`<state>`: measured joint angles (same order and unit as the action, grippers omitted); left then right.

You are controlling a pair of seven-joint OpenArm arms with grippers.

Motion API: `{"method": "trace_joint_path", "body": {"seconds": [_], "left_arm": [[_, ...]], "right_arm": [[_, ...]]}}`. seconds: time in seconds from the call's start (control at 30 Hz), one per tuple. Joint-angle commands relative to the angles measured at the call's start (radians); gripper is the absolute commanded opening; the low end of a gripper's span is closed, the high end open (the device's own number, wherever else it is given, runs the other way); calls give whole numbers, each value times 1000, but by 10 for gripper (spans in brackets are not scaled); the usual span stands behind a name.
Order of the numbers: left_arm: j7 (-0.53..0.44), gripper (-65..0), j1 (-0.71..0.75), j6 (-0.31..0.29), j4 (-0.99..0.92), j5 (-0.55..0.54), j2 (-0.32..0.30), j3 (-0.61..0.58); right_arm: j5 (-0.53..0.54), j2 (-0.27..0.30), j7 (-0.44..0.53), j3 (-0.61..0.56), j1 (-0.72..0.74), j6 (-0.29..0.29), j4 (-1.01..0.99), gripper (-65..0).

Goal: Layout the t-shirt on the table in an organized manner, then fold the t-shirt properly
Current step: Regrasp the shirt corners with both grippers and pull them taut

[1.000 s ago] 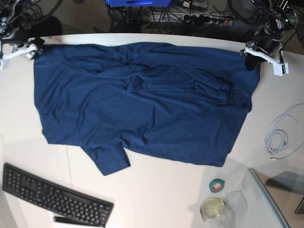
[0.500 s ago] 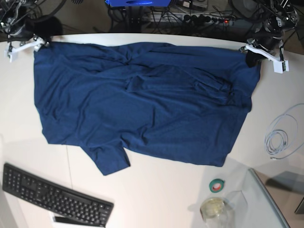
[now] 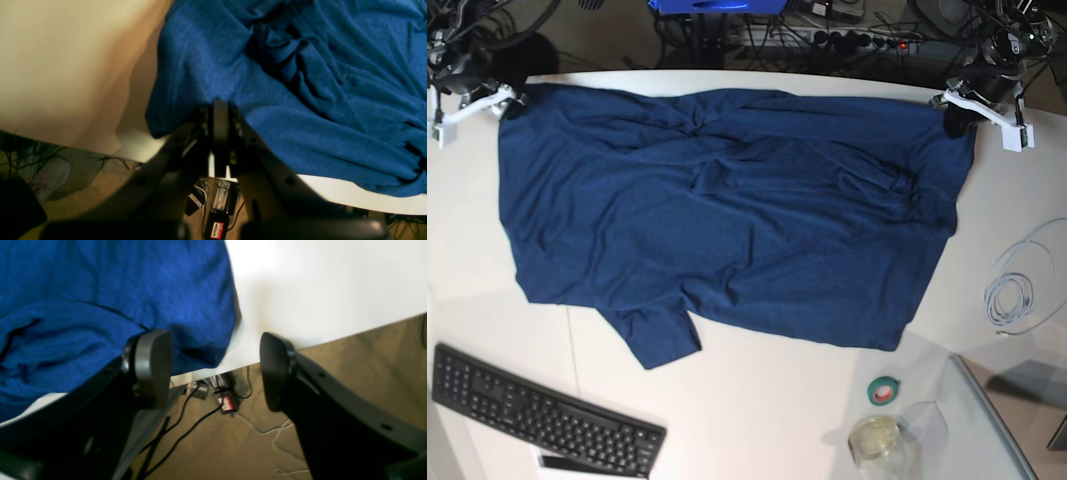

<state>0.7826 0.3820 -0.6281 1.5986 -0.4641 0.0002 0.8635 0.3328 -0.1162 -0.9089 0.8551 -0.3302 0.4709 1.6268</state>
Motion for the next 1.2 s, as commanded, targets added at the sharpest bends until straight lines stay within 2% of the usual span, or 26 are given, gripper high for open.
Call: {"method": "trace_joint_path", "body": {"seconds": [0.0, 0.23, 0.27, 0.3, 0.33, 0.4, 0.47, 0.5, 0.6, 0.73, 0.93, 1.1, 1.17], "left_arm": [[-15, -650, 2, -2, 15, -15, -9, 4], [-15, -650, 16, -2, 18, -15, -9, 4], [-15, -650, 16, -2, 18, -15, -9, 4], [-15, -650, 21, -2, 19, -15, -9, 4], [-15, -650, 21, -2, 21, -15, -9, 4], [-15, -650, 21, -2, 21, -15, -9, 4], [-15, -650, 30, -2, 21, -15, -9, 4], [-15, -650, 39, 3, 24, -15, -9, 4], [-15, -650, 64, 47, 72, -15, -9, 4], [-7, -650, 88, 50, 138, -15, -9, 4], [130, -650, 88, 50, 171, -17, -33, 4], [150, -650, 97, 50, 199, -17, -33, 4], [168, -650, 119, 50, 222, -20, -35, 4]], "right_arm": [[15, 13, 17, 0, 10, 1, -9, -261], [13, 25, 14, -1, 18, 7, -81, -275], [13, 23, 12, -1, 18, 7, -81, -308], [13, 22, 12, 0, 18, 7, -79, -372], [15, 22, 12, 3, 16, 7, -76, -449], [15, 20, 11, 8, 13, 7, -66, -645], [15, 20, 7, 8, 10, 7, -44, -644], [15, 20, -9, 8, 10, 7, -27, -621], [15, 22, -75, 8, 13, 7, 22, -650], [15, 23, -103, 8, 16, 2, 77, -650], [12, 36, -132, 8, 27, 1, 92, -650], [10, 43, -166, 10, 30, -1, 94, -650], [10, 56, -169, 26, 30, -19, 94, -650]]}}
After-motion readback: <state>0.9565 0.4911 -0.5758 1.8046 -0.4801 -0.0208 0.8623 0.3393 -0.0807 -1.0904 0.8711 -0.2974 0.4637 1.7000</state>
